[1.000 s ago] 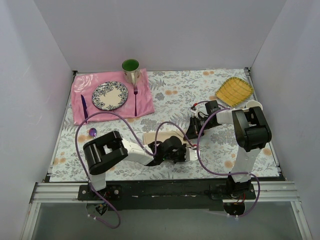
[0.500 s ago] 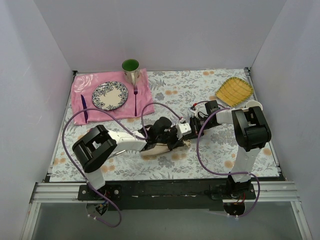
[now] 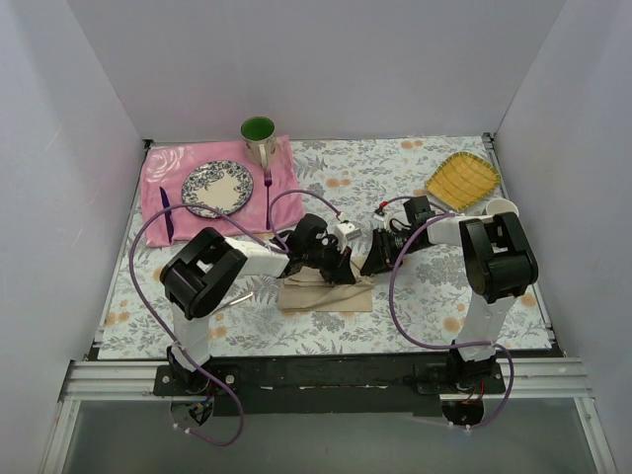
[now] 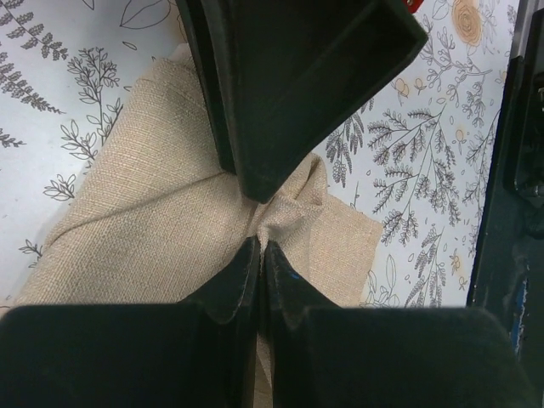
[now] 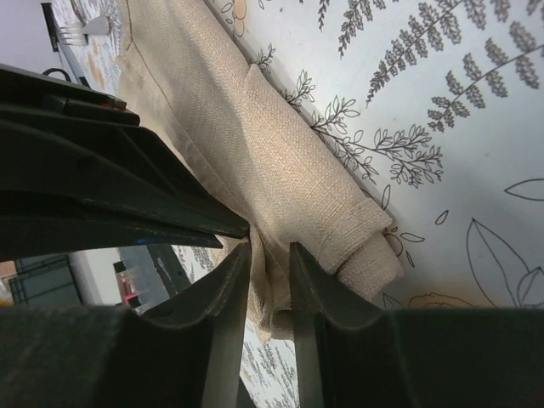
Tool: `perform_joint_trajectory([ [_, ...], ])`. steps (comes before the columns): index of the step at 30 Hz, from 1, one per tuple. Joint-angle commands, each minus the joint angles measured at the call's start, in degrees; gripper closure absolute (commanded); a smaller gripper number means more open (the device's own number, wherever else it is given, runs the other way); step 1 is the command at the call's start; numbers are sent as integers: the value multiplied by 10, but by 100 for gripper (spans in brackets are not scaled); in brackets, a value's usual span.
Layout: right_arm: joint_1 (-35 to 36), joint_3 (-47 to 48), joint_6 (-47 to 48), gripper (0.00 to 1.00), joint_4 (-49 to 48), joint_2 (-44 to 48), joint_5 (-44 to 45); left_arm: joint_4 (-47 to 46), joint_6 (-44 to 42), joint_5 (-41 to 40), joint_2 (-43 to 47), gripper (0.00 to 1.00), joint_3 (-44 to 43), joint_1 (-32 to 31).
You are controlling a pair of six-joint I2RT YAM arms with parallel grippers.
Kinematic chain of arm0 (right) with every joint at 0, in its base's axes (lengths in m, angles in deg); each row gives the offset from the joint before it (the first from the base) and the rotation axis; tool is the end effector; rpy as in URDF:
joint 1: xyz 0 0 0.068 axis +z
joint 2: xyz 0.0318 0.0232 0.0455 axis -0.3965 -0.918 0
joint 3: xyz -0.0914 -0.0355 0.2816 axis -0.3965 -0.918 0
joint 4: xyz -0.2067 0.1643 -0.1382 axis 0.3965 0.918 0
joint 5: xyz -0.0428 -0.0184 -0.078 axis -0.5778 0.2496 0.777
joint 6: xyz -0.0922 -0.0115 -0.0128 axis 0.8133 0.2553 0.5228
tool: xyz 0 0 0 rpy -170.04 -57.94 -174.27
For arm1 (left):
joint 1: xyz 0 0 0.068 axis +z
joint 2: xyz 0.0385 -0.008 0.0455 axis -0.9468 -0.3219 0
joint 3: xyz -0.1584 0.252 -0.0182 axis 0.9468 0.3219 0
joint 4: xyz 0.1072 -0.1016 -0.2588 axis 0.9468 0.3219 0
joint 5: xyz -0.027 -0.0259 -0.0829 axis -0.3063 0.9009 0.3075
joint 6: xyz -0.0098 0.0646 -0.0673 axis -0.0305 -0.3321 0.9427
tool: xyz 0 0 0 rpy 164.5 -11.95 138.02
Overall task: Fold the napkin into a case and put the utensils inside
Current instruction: Pick up the 2/3-rectangle-folded napkin from the center of the board.
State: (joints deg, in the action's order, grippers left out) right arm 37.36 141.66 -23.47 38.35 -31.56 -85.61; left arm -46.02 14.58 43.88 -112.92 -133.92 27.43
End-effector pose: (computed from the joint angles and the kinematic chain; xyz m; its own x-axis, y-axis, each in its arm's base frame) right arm 0.3430 0.1541 0.0800 -0.9426 -0.1753 -0.2842 -0.3331 0.5520 0.7644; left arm 0.2820 -0.3394 0.0993 -0.9485 0.1398 -0.2841 0.3149 0.5113 -0.7996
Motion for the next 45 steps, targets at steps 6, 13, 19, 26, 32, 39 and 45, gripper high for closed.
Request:
perform_joint_trajectory([
  [6, -3, 37, 88, 56, 66, 66, 8, 12, 9, 35, -3, 100, -8, 9],
  [13, -1, 27, 114, 43, 72, 66, -9, 5, 38, 49, -5, 96, -16, 15],
  [19, 4, 8, 153, 39, 68, 66, -4, 12, 60, 68, -4, 96, -27, 22],
  [26, 7, -3, 186, 49, 61, 44, -9, 23, 79, 94, -19, 96, -47, 40],
  [32, 9, -2, 210, 53, 68, 43, -37, 36, 94, 115, -42, 98, -67, 53],
  [39, 10, 8, 250, 50, 97, 48, -72, 44, 93, 131, -55, 95, -81, 58],
  [45, 20, 8, 254, 51, 84, 46, -51, 42, 96, 145, -53, 95, -88, 60],
])
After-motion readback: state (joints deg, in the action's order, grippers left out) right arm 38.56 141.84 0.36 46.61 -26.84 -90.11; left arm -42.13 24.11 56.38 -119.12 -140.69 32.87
